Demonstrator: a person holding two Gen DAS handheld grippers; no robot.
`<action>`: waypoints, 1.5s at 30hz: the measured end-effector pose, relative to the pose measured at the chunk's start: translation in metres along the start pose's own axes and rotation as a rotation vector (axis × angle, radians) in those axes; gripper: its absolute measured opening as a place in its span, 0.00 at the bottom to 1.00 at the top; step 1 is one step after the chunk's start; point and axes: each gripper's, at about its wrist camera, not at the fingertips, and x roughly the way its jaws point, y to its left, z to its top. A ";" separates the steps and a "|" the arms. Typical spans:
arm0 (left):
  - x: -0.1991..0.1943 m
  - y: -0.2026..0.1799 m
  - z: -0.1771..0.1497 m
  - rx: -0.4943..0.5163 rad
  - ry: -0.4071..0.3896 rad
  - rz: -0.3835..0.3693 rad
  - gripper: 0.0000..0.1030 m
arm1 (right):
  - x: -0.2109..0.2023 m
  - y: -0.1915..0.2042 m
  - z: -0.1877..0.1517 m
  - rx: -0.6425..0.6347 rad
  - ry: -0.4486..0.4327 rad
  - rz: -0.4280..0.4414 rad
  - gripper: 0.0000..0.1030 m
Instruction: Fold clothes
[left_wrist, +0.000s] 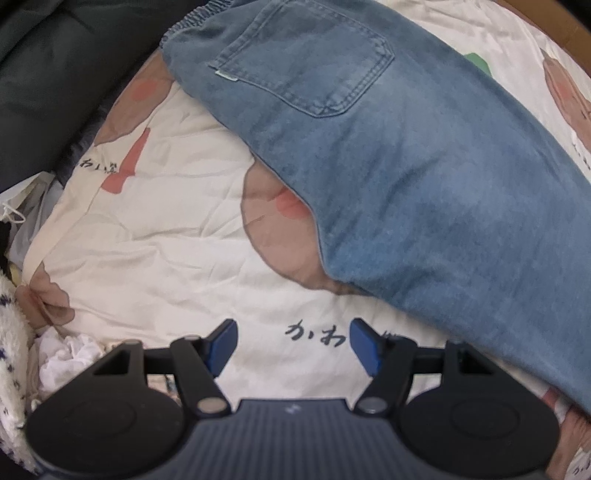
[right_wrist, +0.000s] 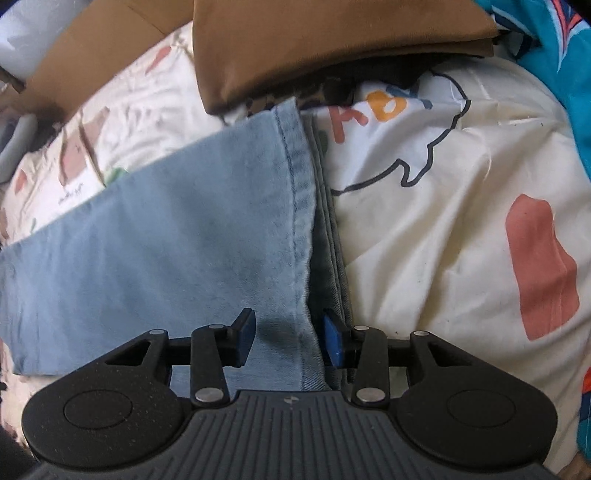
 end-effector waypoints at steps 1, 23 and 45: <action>0.000 0.000 0.000 0.003 0.000 0.004 0.68 | 0.000 -0.004 0.000 0.011 -0.002 0.004 0.40; -0.013 0.001 0.005 0.026 -0.009 0.066 0.68 | -0.007 -0.077 0.002 0.280 -0.050 0.324 0.53; -0.022 -0.030 0.013 0.104 -0.045 0.065 0.69 | 0.012 -0.087 0.001 0.303 0.098 0.450 0.51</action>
